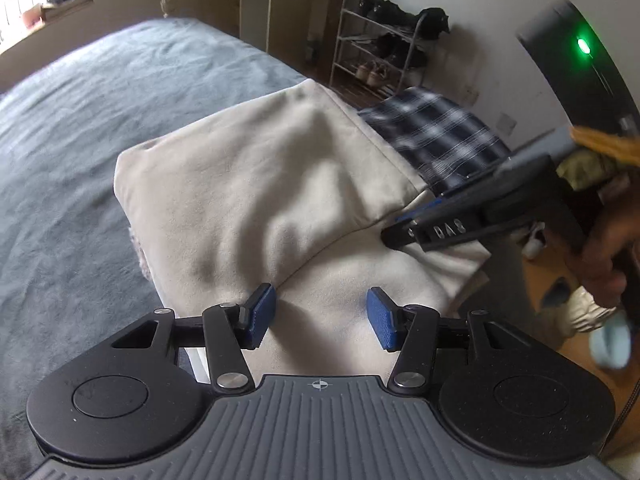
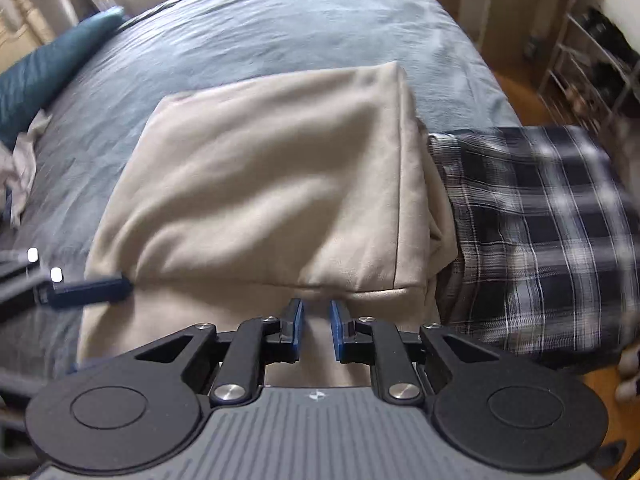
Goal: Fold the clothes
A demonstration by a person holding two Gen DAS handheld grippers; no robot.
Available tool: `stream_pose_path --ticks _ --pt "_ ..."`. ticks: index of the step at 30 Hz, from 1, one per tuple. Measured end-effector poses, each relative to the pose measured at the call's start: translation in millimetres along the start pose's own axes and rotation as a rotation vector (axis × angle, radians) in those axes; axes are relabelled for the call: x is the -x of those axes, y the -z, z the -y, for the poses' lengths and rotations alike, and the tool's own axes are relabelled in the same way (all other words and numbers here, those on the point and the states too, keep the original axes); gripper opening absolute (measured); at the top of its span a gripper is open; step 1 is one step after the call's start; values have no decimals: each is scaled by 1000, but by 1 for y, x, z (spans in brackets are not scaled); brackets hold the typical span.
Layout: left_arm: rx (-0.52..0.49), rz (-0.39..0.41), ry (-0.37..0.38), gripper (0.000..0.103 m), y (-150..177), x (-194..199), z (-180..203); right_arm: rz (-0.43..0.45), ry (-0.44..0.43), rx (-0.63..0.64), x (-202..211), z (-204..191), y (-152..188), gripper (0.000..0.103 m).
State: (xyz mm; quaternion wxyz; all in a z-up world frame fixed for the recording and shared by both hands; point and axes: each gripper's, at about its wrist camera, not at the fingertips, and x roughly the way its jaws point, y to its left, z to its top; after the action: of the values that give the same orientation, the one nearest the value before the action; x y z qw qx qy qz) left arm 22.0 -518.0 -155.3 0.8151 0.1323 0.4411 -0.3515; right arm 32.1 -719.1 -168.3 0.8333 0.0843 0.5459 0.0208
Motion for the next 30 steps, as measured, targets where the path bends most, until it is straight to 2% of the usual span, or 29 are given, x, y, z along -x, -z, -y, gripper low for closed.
stream_pose_path --ticks 5,7,11,13,14,15,16,17,19,20,21,22,24,26,30 --pt "67 26 -33 51 -3 33 4 27 -54 68 50 2 22 19" --pt "83 19 -53 51 3 38 12 11 -72 83 46 5 34 23" --pt "181 -32 -173 51 6 22 26 -72 -101 46 1 18 37 23" --pt "249 -29 -253 50 -1 30 31 -66 -136 10 13 27 31 23" --pt "284 -2 -282 51 -5 42 35 -29 -158 23 28 30 30 24" --pt "304 39 -309 52 -8 57 41 11 -175 44 46 33 31 28" --pt "310 74 -341 53 -11 73 48 44 -180 58 62 36 33 45" --pt "313 101 -376 59 -14 88 56 73 -177 68 78 39 36 56" --pt "344 152 -414 78 -17 117 70 121 -165 106 104 40 43 62" --pt "367 178 -422 95 -19 131 76 141 -150 128 115 39 47 66" --pt "394 200 -421 103 -20 143 81 165 -133 140 125 38 51 69" --pt "419 216 -418 103 -22 153 85 191 -117 149 136 36 55 76" --pt "448 234 -434 103 -25 167 94 253 -91 136 158 34 62 82" --pt "450 245 -473 103 -29 175 101 309 -67 114 175 31 67 97" --pt "453 288 -484 103 -29 190 109 371 -30 117 200 18 73 100"
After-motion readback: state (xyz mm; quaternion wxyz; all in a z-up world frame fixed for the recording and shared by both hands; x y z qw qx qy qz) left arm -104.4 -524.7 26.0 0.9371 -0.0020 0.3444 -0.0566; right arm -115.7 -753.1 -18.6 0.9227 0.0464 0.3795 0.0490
